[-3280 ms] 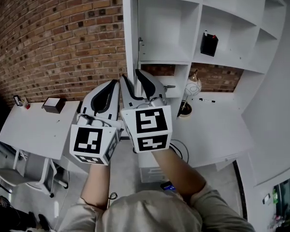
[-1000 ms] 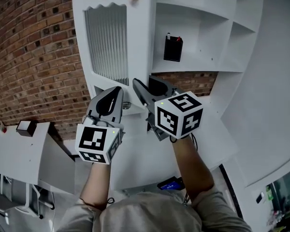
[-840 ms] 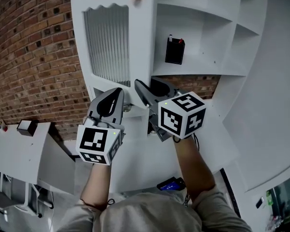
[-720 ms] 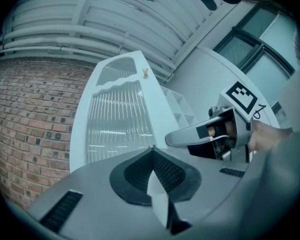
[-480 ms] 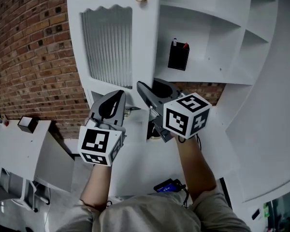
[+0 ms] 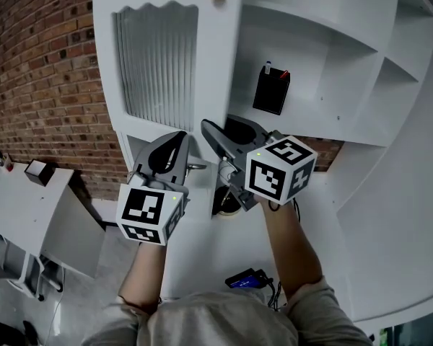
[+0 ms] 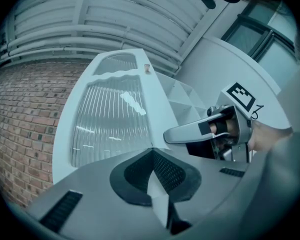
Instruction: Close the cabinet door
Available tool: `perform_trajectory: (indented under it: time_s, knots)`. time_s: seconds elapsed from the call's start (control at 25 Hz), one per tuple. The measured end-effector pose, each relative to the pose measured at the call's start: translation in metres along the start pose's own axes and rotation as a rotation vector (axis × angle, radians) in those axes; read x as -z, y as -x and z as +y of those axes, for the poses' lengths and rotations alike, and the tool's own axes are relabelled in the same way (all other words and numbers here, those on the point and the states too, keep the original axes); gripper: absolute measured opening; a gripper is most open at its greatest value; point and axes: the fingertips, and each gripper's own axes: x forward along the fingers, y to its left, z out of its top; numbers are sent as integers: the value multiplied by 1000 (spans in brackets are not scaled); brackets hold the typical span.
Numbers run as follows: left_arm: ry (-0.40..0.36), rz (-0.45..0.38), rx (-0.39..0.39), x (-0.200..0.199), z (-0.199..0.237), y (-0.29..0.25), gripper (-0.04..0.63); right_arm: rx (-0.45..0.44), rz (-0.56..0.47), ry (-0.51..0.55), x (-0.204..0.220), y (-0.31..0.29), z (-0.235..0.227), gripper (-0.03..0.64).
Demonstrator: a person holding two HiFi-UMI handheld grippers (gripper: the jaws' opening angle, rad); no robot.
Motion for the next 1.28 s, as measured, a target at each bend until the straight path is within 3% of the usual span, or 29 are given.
perform_trajectory:
  time_s: [0.56,1.28]
  knots:
    - [-3,37,-56,21,-3,-43,6,-108,-3,-7,4,-14,-36,109]
    - [5,50,-85,31,3,-69,6,-108,7,-12,6,-28,-61,128]
